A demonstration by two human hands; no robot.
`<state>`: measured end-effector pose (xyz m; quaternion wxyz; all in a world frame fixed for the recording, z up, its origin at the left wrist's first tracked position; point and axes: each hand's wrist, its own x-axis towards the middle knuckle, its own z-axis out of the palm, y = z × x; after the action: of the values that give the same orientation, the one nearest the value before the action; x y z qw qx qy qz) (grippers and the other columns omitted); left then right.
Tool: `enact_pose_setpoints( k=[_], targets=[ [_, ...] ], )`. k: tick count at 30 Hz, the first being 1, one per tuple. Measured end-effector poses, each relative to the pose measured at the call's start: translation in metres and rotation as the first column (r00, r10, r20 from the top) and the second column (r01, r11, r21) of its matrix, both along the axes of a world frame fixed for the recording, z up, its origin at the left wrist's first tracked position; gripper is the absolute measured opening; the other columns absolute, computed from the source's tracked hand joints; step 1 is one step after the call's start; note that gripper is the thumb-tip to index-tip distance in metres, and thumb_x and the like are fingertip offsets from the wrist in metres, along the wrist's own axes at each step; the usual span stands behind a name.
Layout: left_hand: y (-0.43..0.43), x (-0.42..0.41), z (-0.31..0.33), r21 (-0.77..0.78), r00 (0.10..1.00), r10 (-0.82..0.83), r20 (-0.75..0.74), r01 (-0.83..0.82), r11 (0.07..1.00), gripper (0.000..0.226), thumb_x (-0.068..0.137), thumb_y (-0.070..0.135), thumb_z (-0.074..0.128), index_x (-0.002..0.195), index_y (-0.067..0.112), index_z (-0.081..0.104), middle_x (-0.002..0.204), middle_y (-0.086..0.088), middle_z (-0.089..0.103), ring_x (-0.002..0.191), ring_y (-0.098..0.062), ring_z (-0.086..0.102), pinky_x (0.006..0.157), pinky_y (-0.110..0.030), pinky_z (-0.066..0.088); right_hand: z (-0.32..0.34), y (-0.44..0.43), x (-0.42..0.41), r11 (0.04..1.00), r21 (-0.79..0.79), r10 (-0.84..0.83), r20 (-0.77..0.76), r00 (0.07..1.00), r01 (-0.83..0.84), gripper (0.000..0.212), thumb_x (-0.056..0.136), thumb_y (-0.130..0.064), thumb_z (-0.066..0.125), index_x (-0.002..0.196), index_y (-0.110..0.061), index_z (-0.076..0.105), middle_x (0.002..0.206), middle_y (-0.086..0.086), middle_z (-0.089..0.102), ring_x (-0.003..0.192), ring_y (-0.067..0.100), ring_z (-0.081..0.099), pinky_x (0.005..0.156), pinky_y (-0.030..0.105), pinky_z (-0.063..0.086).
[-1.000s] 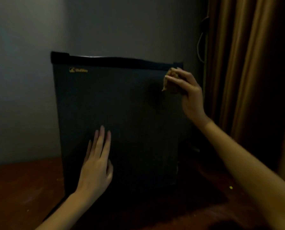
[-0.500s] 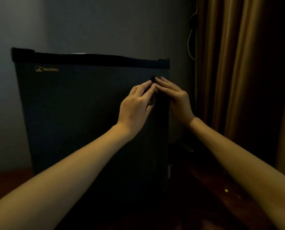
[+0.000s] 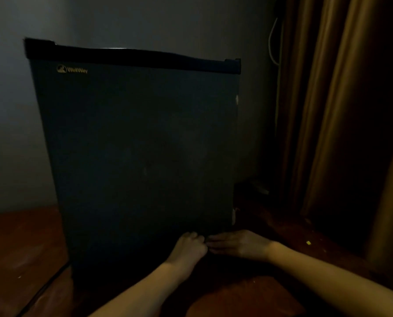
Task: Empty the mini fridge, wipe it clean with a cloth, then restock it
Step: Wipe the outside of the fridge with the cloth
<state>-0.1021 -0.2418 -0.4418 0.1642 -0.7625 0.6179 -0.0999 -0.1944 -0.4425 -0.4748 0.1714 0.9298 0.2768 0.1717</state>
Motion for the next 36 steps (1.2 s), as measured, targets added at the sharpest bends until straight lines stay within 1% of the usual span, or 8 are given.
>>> enact_pose_setpoints(
  k=[3,7,11,15,22,29,33,36],
  targets=[
    [0.003,0.011,0.044,-0.168,0.989,-0.079,0.128,0.100,0.981,0.029,0.097,0.011,0.041,0.116,0.009,0.063,0.119,-0.014,0.057,0.114,-0.032,0.051,0.100,-0.039,0.037,0.046,0.003,-0.002,1.000,0.014,-0.002,0.110,0.994,0.001,0.041,0.102,-0.043,0.030,0.136,-0.031,0.050,0.145,-0.016,0.043,0.137,0.004,0.036,0.112,0.034,0.038],
    [0.012,0.035,0.133,-0.504,0.888,-0.217,0.405,0.415,0.758,0.029,0.071,0.015,0.040,0.061,0.018,0.067,0.066,0.000,0.062,0.060,-0.021,0.063,0.054,-0.024,0.047,0.141,-0.002,0.001,0.996,0.084,-0.045,0.343,0.938,0.017,0.038,0.102,-0.016,0.039,0.138,-0.011,0.050,0.147,0.006,0.044,0.142,0.018,0.033,0.117,0.032,0.027],
    [0.014,0.032,0.235,-0.672,0.821,-0.008,0.571,0.473,0.570,0.034,0.076,0.005,0.044,0.090,0.009,0.075,0.094,-0.008,0.071,0.079,-0.029,0.065,0.064,-0.032,0.051,0.263,0.011,0.017,0.974,0.225,-0.149,0.620,0.770,0.008,0.048,0.091,0.006,0.052,0.135,-0.010,0.052,0.144,0.010,0.047,0.137,0.027,0.040,0.114,0.042,0.033],
    [0.009,0.023,0.284,-0.803,0.862,0.147,0.484,0.371,0.467,0.037,0.095,0.014,0.051,0.129,0.001,0.055,0.137,-0.016,0.052,0.119,-0.033,0.050,0.095,-0.043,0.044,0.320,0.026,0.040,0.939,0.339,-0.224,0.739,0.635,-0.064,0.051,0.090,0.008,0.057,0.135,-0.013,0.054,0.145,0.008,0.047,0.139,0.021,0.038,0.115,0.036,0.033],
    [0.009,0.025,0.228,-0.836,0.921,-0.012,0.390,0.359,0.416,0.016,0.075,-0.002,0.071,0.090,0.003,0.072,0.096,-0.014,0.062,0.086,-0.028,0.060,0.072,-0.036,0.050,0.238,0.031,0.042,0.938,0.341,-0.213,0.712,0.669,-0.064,0.049,0.092,0.010,0.050,0.139,-0.004,0.047,0.150,0.011,0.038,0.143,0.021,0.029,0.119,0.027,0.022],
    [0.031,0.032,0.066,-0.562,0.949,-0.100,0.301,0.261,0.785,0.032,0.040,0.014,0.090,0.065,0.016,0.070,0.085,-0.009,0.068,0.073,-0.026,0.065,0.073,-0.033,0.046,0.065,0.027,0.021,0.976,0.219,-0.098,0.372,0.923,0.015,0.038,0.105,-0.024,0.033,0.138,-0.013,0.049,0.148,0.004,0.040,0.140,0.014,0.035,0.113,0.042,0.034],
    [0.034,0.020,-0.010,-0.137,0.993,0.042,0.113,-0.027,0.990,0.035,0.095,0.009,0.050,0.129,0.003,0.054,0.143,-0.019,0.041,0.133,-0.034,0.036,0.112,-0.042,0.025,-0.007,0.027,0.020,0.999,-0.018,-0.038,0.103,0.994,0.040,0.040,0.098,-0.028,0.036,0.133,-0.021,0.055,0.145,-0.003,0.047,0.137,0.004,0.033,0.112,0.028,0.031],
    [0.033,0.014,-0.019,-0.039,0.986,0.049,0.159,-0.043,0.998,0.036,0.099,0.011,0.042,0.133,0.003,0.048,0.142,-0.016,0.038,0.131,-0.033,0.030,0.110,-0.043,0.020,-0.004,0.033,0.019,0.984,-0.177,-0.021,0.060,0.998,0.031,0.043,0.089,-0.027,0.038,0.124,-0.028,0.063,0.136,-0.009,0.056,0.128,0.006,0.049,0.109,0.022,0.030]
  ],
)
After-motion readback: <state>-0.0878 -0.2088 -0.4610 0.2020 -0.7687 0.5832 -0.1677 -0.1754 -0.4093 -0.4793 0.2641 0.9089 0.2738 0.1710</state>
